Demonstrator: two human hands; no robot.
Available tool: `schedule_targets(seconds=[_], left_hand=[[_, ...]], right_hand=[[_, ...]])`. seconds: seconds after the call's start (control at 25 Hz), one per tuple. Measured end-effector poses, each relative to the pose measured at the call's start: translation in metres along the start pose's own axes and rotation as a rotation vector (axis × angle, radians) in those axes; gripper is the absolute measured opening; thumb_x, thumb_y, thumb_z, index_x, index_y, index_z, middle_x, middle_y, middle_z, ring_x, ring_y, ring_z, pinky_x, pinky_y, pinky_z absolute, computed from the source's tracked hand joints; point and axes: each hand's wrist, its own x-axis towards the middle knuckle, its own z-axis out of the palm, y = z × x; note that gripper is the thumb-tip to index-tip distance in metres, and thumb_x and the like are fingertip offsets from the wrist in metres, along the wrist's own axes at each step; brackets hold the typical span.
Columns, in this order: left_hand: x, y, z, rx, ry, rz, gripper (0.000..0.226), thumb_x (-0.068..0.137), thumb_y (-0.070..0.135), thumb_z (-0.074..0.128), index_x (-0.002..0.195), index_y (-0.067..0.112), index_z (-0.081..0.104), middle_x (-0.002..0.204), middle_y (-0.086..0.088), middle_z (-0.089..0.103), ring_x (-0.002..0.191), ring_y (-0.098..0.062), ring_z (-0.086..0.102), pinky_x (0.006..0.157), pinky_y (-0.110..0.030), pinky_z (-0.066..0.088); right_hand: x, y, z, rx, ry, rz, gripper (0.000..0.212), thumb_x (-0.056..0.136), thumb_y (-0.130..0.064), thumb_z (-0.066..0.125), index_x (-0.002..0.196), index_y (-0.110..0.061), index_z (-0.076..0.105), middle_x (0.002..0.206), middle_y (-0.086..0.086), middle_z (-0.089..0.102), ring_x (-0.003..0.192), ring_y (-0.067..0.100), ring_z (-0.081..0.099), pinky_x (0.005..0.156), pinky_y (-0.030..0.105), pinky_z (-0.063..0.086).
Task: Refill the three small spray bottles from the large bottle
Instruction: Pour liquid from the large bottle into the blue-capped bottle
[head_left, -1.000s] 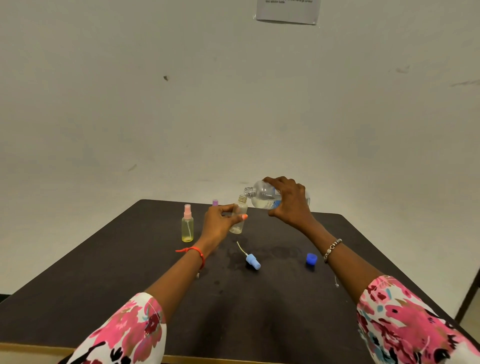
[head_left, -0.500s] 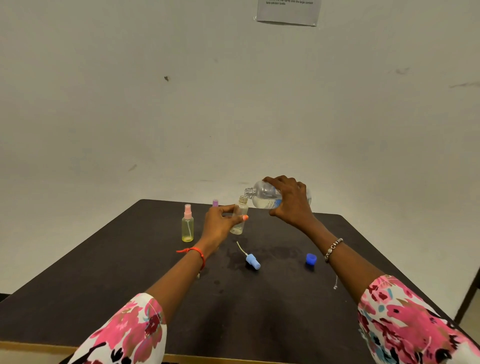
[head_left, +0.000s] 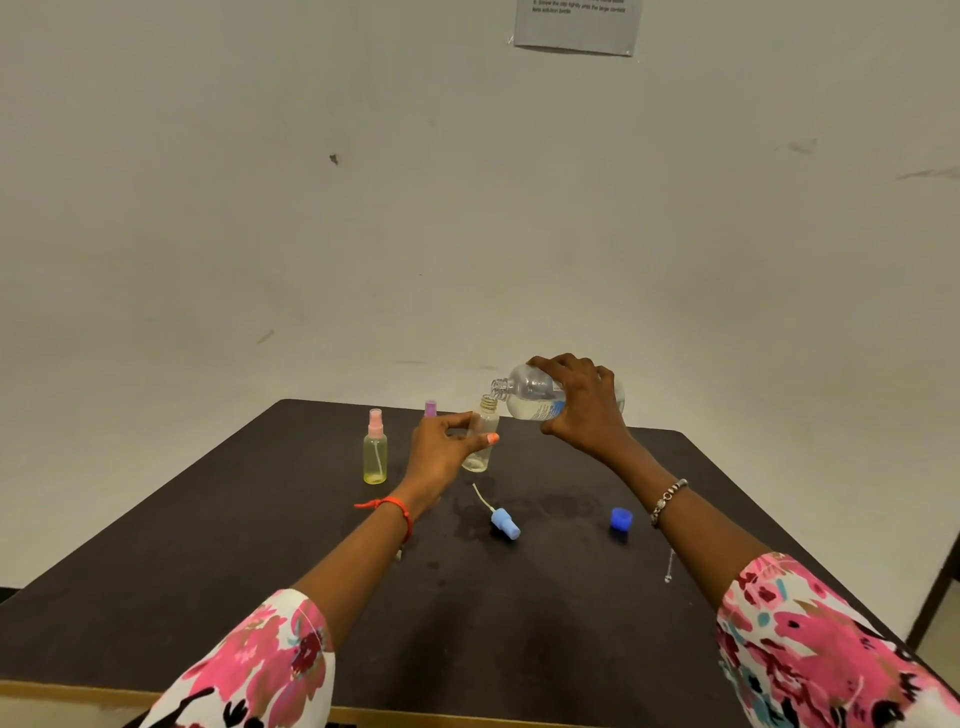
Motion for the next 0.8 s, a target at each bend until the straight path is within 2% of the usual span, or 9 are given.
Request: schedule_targets(seconds=[0.36, 0.52, 0.8], left_hand=[[-0.002, 0.0022, 0.0028, 0.002, 0.003, 0.018, 0.045, 0.072, 0.011, 0.075, 0.114, 0.001, 0.062, 0.113, -0.012, 0.066, 0.092, -0.013, 0.058, 0.072, -0.016, 0.047], [-0.0011, 0.0022, 0.0029, 0.005, 0.001, 0.014, 0.045, 0.072, 0.011, 0.075, 0.114, 0.001, 0.062, 0.115, -0.012, 0.065, 0.093, -0.012, 0.057, 0.079, -0.021, 0.045], [-0.0003, -0.0013, 0.0028, 0.014, -0.002, 0.013, 0.046, 0.072, 0.011, 0.074, 0.116, 0.002, 0.061, 0.115, -0.01, 0.064, 0.095, -0.011, 0.055, 0.081, -0.023, 0.044]], right_hand=[[-0.0009, 0.0015, -0.0018, -0.019, -0.008, -0.002, 0.072, 0.063, -0.016, 0.076, 0.129, -0.018, 0.047, 0.123, 0.012, 0.055, 0.114, 0.03, 0.047, 0.101, 0.046, 0.027], [-0.0007, 0.0017, -0.0019, -0.013, -0.003, -0.007, 0.07, 0.064, -0.017, 0.076, 0.129, -0.017, 0.048, 0.123, 0.013, 0.055, 0.115, 0.031, 0.047, 0.101, 0.047, 0.027], [-0.0014, 0.0018, -0.0001, -0.022, -0.01, -0.007, 0.07, 0.064, -0.017, 0.076, 0.129, -0.017, 0.048, 0.124, 0.013, 0.055, 0.114, 0.031, 0.047, 0.1, 0.046, 0.027]])
